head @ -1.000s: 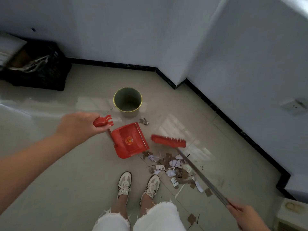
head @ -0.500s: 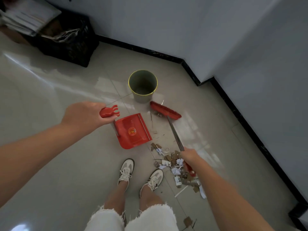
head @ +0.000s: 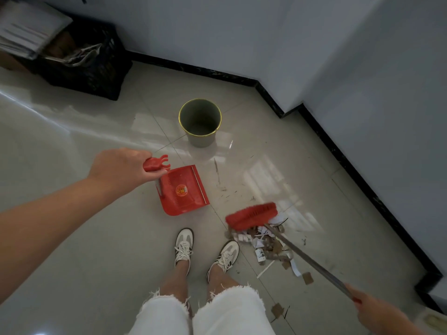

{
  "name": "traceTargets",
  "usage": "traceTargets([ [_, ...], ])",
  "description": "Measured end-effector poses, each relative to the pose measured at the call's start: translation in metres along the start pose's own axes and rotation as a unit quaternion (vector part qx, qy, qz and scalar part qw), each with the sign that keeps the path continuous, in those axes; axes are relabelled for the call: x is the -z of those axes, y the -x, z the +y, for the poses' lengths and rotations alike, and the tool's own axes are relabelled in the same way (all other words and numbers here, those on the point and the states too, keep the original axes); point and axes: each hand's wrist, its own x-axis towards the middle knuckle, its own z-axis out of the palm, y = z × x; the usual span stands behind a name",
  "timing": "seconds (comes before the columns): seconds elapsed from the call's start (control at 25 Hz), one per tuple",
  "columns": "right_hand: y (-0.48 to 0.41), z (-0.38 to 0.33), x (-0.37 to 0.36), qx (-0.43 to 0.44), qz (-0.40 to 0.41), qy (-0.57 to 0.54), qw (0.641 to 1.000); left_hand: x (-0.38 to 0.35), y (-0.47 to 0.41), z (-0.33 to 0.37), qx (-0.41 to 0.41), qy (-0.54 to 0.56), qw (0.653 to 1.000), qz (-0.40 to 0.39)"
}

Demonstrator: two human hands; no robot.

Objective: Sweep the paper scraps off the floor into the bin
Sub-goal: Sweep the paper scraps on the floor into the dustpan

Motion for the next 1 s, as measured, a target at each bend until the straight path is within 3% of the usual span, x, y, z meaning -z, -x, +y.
traceTargets([
  [0.08,0.006,0.024,-0.016,0.022,0.001,-0.027,0.999,-0.001,-0.004,0.004,-0.028,0.01,1.0,0.003],
  [0.16,0.02,0.041,-0.034,0.123,-0.013,-0.079,0.989,-0.005,-0.012,0.007,-0.062,0.017,0.998,-0.006],
  [0.24,0.061,0.035,-0.03,0.188,0.055,-0.203,0.959,-0.01,-0.019,0.013,-0.108,0.014,0.994,-0.02],
  [0.32,0.098,0.018,-0.036,0.067,0.023,-0.245,0.967,-0.015,-0.027,0.021,-0.156,0.017,0.987,-0.021],
  [0.4,0.11,-0.015,-0.013,-0.014,0.06,-0.408,0.911,-0.016,-0.039,0.033,-0.176,0.021,0.984,-0.001],
  [0.56,0.064,-0.1,0.061,-0.047,0.093,-0.523,0.846,-0.021,-0.066,0.067,-0.18,0.023,0.983,0.035],
  [0.68,-0.003,-0.143,0.095,-0.052,0.026,-0.561,0.826,-0.036,-0.079,0.093,-0.203,0.01,0.979,0.021],
  [0.84,-0.035,-0.16,0.071,-0.064,-0.07,-0.605,0.791,-0.053,-0.092,0.113,-0.142,-0.032,0.985,-0.097],
  [0.92,-0.02,-0.164,0.035,-0.06,-0.072,-0.599,0.795,-0.059,-0.096,0.12,-0.113,-0.063,0.978,-0.165],
  [1.0,0.009,-0.156,-0.011,-0.052,-0.05,-0.563,0.823,-0.062,-0.094,0.124,-0.123,-0.072,0.974,-0.174],
])
